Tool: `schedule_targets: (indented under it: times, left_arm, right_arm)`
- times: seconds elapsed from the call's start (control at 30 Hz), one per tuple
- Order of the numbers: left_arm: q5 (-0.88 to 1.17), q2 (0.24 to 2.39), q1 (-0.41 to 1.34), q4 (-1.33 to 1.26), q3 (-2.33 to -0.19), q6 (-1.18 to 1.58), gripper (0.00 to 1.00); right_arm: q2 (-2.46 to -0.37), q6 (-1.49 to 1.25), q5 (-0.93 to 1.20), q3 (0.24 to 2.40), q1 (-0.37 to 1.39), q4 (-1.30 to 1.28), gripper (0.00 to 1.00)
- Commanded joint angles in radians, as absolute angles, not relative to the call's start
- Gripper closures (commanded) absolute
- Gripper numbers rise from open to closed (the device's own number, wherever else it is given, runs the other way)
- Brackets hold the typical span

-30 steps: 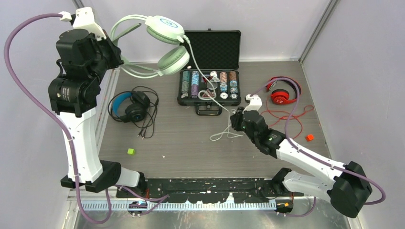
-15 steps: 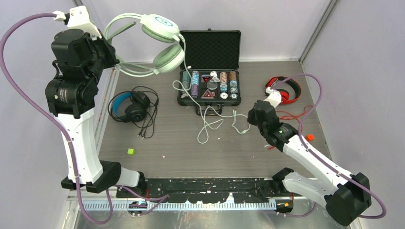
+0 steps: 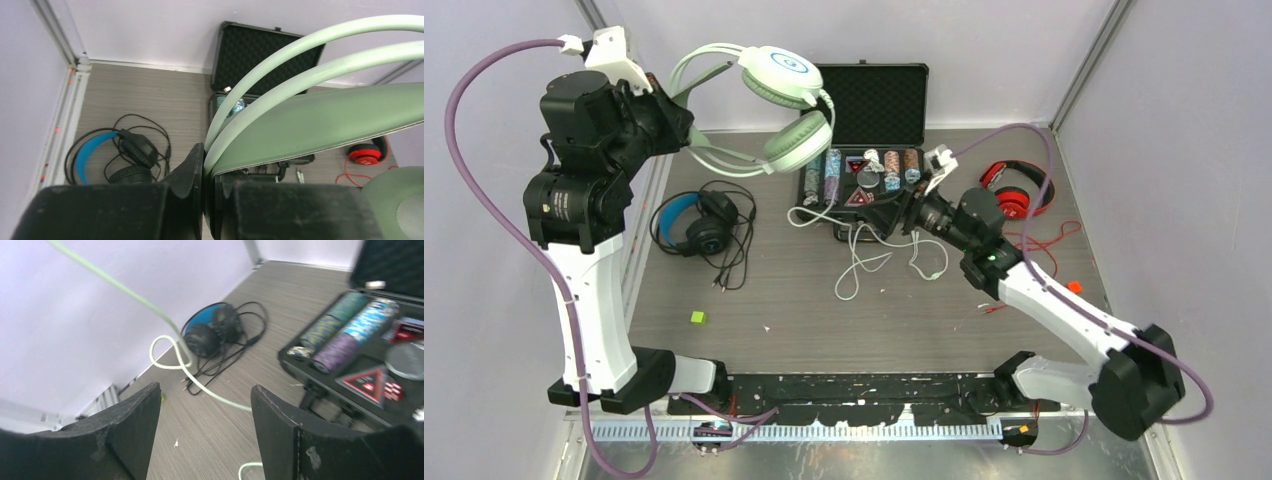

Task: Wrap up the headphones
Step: Wrap the headphones cable around the headphones.

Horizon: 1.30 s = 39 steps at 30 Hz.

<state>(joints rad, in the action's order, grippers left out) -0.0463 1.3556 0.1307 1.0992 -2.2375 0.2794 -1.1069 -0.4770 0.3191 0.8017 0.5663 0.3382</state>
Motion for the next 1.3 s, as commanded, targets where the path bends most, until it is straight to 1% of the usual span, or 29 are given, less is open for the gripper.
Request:
schedule_targets:
  times: [0.0,0.17,0.27,0.4,0.5,0.53,0.6,0.63,0.7,0.73,0.83,0.93,1.0,1.1,1.2,1.27]
  left_arm:
    - [0.068,1.319,0.127,0.985,-2.255,0.373,1.0]
    - [0.095,1.326,0.127,0.978,-2.268,0.395,1.0]
    - [0.098,1.328,0.127,0.976,-2.271,0.402,1.0]
    - [0.1,1.336,0.127,0.977,-2.283,0.402,1.0]
    - [0.099,1.342,0.128,0.977,-2.287,0.402,1.0]
    - [0.099,1.343,0.127,0.976,-2.288,0.401,1.0]
    - [0.09,1.349,0.127,0.976,-2.289,0.392,1.0]
    - [0.078,1.355,0.127,0.976,-2.291,0.384,1.0]
    - [0.056,1.378,0.12,0.995,-2.316,0.368,1.0]
    - [0.046,1.39,0.111,1.002,-2.336,0.365,1.0]
    - [0.036,1.413,0.059,0.993,-2.37,0.375,1.0]
    - [0.046,1.427,0.012,0.984,-2.385,0.399,1.0]
    - [0.063,1.436,-0.036,0.978,-2.387,0.418,1.0]
    - [0.1,1.444,-0.101,0.97,-2.382,0.443,1.0]
    - [0.119,1.441,-0.155,0.96,-2.371,0.462,1.0]
    - [0.136,1.441,-0.182,0.951,-2.367,0.471,1.0]
  right_arm:
    - [-1.226,-0.427,0.572,0.775,0.611,0.7,0.29]
    - [-1.33,-0.21,0.59,0.813,0.624,0.727,0.28]
    - [-1.394,-0.124,0.643,0.851,0.624,0.724,0.27]
    - [-1.477,-0.168,0.724,0.851,0.625,0.78,0.3]
    - [-1.517,-0.213,0.708,0.808,0.63,0.887,0.35]
    - [-1.528,-0.228,0.697,0.793,0.63,0.916,0.4]
    - [-1.539,-0.247,0.656,0.762,0.63,0.963,0.6]
    - [-1.539,-0.249,0.614,0.741,0.629,0.979,0.73]
    - [-1.53,-0.275,0.517,0.683,0.619,1.022,0.94]
    - [-1.524,-0.3,0.464,0.652,0.61,1.06,0.99]
    - [-1.479,-0.391,0.282,0.532,0.56,1.113,1.0]
    - [-1.382,-0.455,0.107,0.459,0.529,1.069,1.0]
    - [-1.311,-0.46,0.021,0.429,0.517,0.98,1.0]
    - [-1.204,-0.47,-0.136,0.432,0.496,0.763,1.0]
    - [-1.125,-0.479,-0.29,0.427,0.475,0.605,1.0]
    - [-1.091,-0.504,-0.356,0.426,0.446,0.516,1.0]
